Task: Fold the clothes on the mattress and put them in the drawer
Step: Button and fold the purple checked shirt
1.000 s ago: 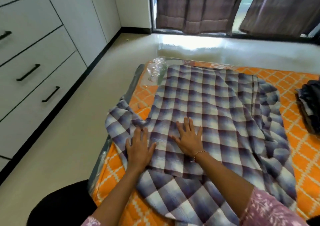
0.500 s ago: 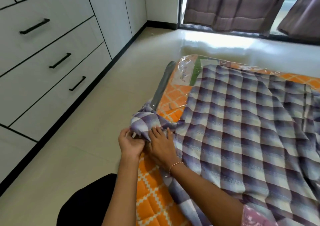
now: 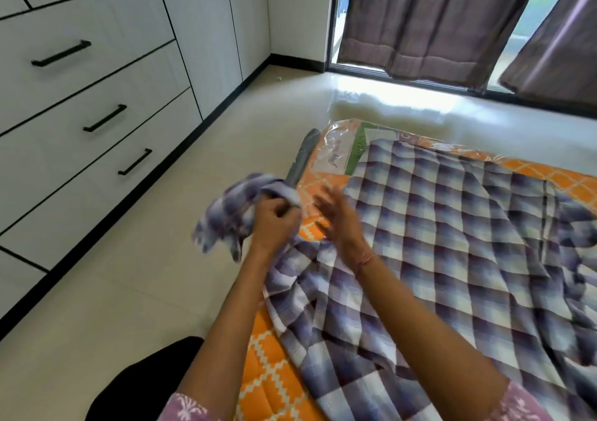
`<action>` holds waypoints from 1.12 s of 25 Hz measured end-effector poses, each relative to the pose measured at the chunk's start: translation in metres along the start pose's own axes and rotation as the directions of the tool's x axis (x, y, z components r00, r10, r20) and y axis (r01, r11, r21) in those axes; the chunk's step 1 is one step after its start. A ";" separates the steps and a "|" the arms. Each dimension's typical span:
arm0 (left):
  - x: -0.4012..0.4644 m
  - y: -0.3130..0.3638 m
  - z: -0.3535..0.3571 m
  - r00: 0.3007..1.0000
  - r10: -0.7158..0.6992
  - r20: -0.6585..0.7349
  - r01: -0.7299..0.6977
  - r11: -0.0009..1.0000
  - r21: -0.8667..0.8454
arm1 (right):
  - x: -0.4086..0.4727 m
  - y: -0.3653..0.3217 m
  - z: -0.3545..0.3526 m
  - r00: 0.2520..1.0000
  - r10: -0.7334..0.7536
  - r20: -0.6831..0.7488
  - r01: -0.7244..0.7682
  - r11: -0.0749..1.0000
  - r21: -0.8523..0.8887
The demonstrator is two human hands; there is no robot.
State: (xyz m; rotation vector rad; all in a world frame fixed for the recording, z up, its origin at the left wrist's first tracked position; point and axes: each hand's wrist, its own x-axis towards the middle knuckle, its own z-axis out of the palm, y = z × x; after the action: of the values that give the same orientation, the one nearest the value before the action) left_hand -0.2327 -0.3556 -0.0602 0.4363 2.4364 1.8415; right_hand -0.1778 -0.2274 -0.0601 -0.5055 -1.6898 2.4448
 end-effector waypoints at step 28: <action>-0.161 -0.009 0.080 0.878 0.044 0.477 -0.464 0.329 0.822 | -0.093 -0.015 -0.175 0.639 0.231 -0.733 -0.103 0.971 0.216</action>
State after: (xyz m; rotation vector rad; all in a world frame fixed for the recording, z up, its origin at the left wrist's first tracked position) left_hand -0.0634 -0.3243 -0.1113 1.1542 2.9283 0.0375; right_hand -0.0318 -0.0939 -0.0833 -1.4692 -1.1028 1.9562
